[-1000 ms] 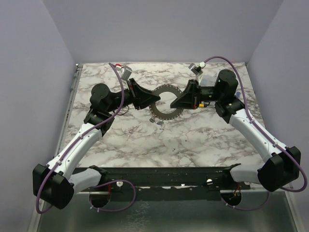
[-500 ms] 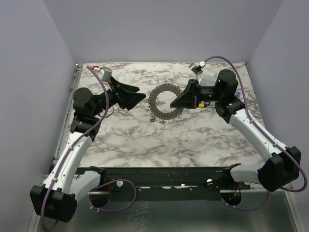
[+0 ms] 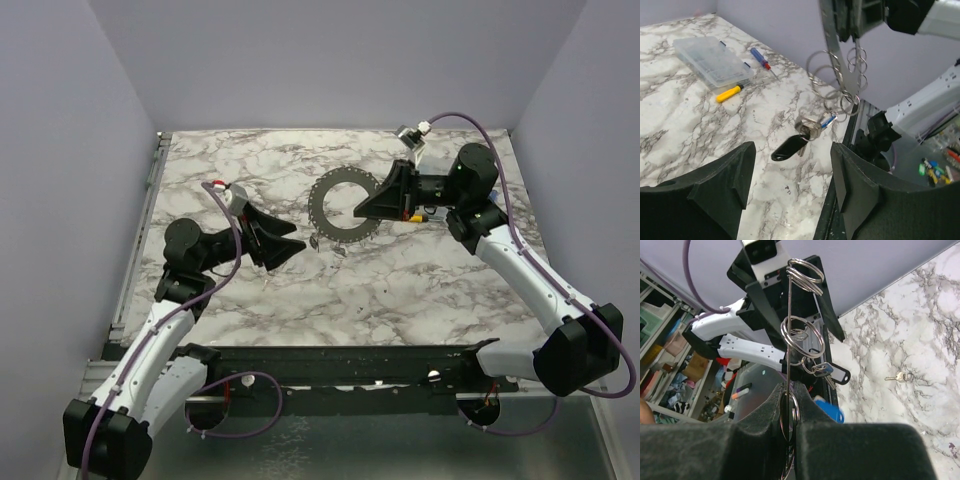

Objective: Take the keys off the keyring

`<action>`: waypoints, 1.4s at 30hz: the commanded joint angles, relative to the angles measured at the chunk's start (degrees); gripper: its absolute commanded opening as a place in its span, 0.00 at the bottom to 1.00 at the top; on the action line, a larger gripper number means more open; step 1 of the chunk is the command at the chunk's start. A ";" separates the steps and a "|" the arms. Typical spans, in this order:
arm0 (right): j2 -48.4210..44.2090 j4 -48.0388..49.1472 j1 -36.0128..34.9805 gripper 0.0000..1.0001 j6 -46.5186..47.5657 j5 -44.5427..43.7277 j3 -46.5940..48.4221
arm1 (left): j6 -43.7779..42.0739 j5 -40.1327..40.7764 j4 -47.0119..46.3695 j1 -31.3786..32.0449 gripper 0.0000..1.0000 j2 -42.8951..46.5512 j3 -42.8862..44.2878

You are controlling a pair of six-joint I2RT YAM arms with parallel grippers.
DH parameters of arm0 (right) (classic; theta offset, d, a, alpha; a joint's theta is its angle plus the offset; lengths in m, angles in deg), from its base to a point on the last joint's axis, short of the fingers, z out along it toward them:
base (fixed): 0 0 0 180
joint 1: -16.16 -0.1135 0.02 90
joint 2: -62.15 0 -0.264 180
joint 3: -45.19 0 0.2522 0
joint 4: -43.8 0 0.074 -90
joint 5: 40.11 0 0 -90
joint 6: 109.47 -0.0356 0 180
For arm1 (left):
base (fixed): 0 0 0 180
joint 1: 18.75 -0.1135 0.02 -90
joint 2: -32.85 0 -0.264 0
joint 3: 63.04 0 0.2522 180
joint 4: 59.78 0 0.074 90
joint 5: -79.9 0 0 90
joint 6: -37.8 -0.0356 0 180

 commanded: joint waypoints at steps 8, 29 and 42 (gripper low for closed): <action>0.39 9.01 0.25 0.01 -5.17 3.46 -0.13 | -20.53 1.25 -3.48 10.08 0.70 -2.61 -0.18; 0.88 8.34 0.20 0.01 -4.59 3.20 -0.17 | -22.34 8.98 -6.28 14.88 0.67 -7.21 1.15; 0.99 8.42 0.43 0.01 -5.01 3.08 0.12 | -20.95 8.48 -7.02 15.07 0.15 -6.40 0.58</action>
